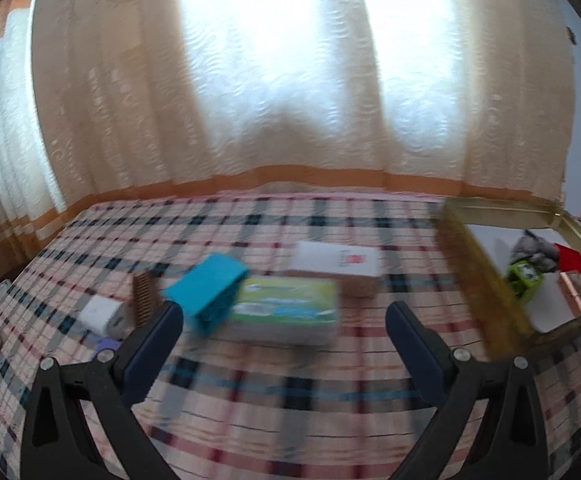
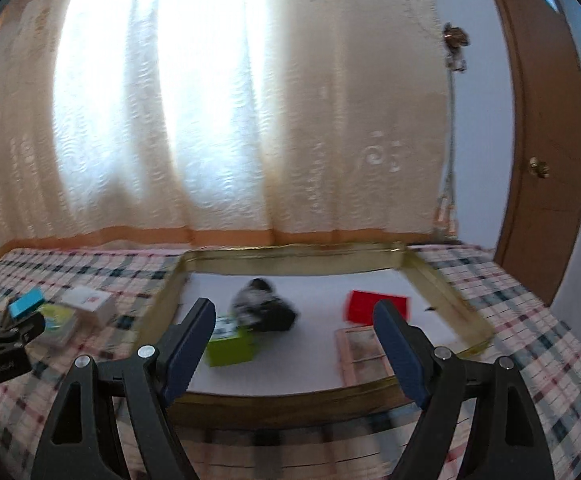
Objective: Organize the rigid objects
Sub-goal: 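Grasp the purple block with the left tool, then grasp the green floss box with the right tool while the left tool lifts the purple block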
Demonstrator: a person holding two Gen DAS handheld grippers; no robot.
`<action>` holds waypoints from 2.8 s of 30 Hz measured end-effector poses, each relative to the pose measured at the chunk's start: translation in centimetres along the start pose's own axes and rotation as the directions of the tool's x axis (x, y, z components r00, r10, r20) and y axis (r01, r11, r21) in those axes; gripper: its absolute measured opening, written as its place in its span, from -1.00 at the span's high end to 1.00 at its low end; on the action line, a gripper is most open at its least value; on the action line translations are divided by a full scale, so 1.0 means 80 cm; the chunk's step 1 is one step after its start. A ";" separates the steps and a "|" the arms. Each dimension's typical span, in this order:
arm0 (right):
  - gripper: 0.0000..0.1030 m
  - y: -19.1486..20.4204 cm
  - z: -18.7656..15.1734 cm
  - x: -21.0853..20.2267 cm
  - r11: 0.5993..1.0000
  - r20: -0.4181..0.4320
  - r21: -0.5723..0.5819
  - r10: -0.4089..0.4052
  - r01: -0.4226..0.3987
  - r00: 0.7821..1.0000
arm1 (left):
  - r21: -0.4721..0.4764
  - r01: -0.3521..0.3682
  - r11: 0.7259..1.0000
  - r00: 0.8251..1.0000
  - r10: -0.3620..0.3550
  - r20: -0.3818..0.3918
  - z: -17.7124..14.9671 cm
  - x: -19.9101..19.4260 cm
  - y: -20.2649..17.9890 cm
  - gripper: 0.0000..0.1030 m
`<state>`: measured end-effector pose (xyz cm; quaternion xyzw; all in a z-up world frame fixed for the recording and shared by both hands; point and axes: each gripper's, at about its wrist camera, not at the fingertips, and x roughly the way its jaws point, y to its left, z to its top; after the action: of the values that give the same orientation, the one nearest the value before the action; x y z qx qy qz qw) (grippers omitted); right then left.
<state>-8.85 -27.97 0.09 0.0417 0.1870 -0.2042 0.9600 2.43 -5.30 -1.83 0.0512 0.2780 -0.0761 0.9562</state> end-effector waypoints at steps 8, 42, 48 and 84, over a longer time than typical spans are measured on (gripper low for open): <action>-0.61 0.063 -0.006 0.006 0.994 -0.051 -0.014 0.105 -0.106 0.993 | -0.062 -0.017 0.998 0.995 0.011 -0.097 -0.007 0.025 0.069 -0.99; -0.61 0.277 -0.025 0.084 0.922 -0.400 0.047 0.369 -0.383 0.839 | -0.166 -0.011 0.986 0.959 -0.036 -0.280 -0.032 0.057 0.192 0.24; -0.61 0.308 -0.027 0.106 0.932 -0.448 0.043 0.341 -0.361 0.826 | -0.259 -0.006 0.966 0.988 -0.033 -0.149 -0.019 0.031 0.213 0.24; -0.36 0.238 0.019 0.101 0.876 -0.290 0.029 0.469 -0.482 0.834 | -0.380 -0.005 0.925 0.992 -0.043 -0.117 -0.021 0.028 0.240 0.24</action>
<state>6.25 -13.87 -1.44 0.0942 0.3131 0.0531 0.9435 6.76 13.55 -3.34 -0.1331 0.3461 -0.0267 0.9283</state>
